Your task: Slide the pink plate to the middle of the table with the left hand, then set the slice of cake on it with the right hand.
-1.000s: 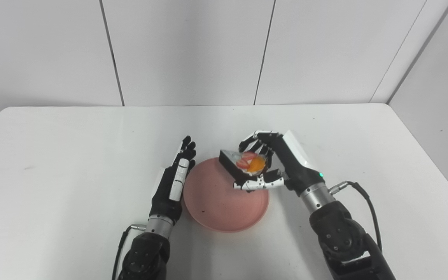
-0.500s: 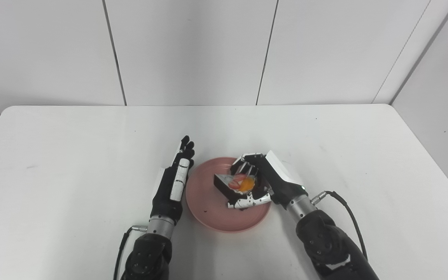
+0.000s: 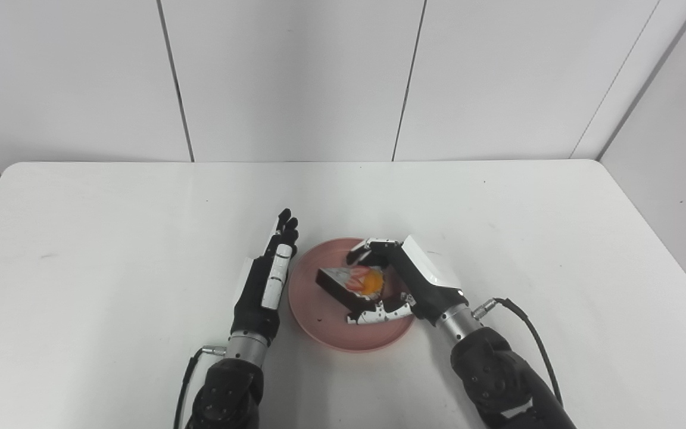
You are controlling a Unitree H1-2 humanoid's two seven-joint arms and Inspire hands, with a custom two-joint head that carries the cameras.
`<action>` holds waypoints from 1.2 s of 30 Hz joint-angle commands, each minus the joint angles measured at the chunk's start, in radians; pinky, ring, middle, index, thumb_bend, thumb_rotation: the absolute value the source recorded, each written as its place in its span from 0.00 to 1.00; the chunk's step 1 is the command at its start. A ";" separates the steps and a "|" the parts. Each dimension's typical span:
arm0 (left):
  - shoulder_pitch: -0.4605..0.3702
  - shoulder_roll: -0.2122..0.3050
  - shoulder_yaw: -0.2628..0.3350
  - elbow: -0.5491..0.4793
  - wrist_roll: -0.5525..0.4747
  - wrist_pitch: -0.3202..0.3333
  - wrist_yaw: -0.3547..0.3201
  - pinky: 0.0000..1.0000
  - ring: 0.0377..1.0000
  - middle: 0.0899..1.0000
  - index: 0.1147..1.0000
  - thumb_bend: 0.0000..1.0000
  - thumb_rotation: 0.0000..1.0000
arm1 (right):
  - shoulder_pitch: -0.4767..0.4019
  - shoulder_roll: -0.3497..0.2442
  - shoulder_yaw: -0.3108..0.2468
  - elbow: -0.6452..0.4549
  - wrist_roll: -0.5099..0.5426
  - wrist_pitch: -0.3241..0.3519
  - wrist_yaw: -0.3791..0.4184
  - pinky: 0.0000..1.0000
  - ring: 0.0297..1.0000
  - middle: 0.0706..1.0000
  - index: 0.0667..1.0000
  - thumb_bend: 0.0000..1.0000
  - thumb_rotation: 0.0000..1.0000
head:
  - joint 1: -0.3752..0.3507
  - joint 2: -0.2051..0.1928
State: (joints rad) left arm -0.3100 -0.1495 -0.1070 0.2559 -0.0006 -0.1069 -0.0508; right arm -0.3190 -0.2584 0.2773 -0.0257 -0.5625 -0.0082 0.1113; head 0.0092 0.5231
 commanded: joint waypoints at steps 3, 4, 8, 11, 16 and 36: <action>0.015 0.006 -0.004 -0.002 0.003 -0.018 -0.004 1.00 1.00 1.00 1.00 0.60 1.00 | -0.004 -0.031 -0.012 -0.075 0.054 -0.054 0.033 0.86 0.97 0.98 0.91 0.64 0.48 | -0.003 0.007; 0.016 0.007 -0.003 -0.003 0.001 -0.019 -0.006 1.00 1.00 1.00 1.00 0.60 1.00 | 0.001 -0.033 -0.017 -0.084 0.068 -0.062 0.036 0.87 0.98 0.99 0.91 0.65 0.47 | -0.005 0.007; 0.020 0.010 0.001 -0.010 -0.009 -0.017 -0.012 1.00 1.00 1.00 1.00 0.61 1.00 | 0.026 -0.038 -0.036 -0.133 0.097 -0.066 0.035 0.88 1.00 1.00 0.98 0.67 0.49 | -0.011 0.009; 0.023 0.015 0.005 -0.014 -0.016 -0.019 -0.018 1.00 1.00 1.00 1.00 0.61 1.00 | 0.045 -0.037 -0.051 -0.160 0.111 -0.056 0.036 0.89 1.00 1.00 1.00 0.68 0.53 | -0.014 0.010; 0.032 0.022 0.015 -0.033 -0.018 -0.002 -0.017 1.00 1.00 1.00 1.00 0.64 1.00 | 0.076 -0.027 -0.090 -0.159 0.136 -0.087 0.000 0.89 1.00 1.00 1.00 0.68 0.56 | -0.026 0.012; 0.065 0.085 0.018 -0.067 -0.012 -0.012 -0.031 1.00 1.00 1.00 1.00 0.61 1.00 | 0.140 0.205 -0.286 -0.108 0.458 0.020 -0.111 1.00 1.00 1.00 1.00 0.55 0.84 | -0.083 0.018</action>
State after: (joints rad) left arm -0.2671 -0.0818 -0.0923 0.1850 -0.0060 -0.0876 -0.0675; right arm -0.1681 -0.0657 0.0088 -0.1173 -0.1576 0.0049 -0.0040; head -0.0736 0.5400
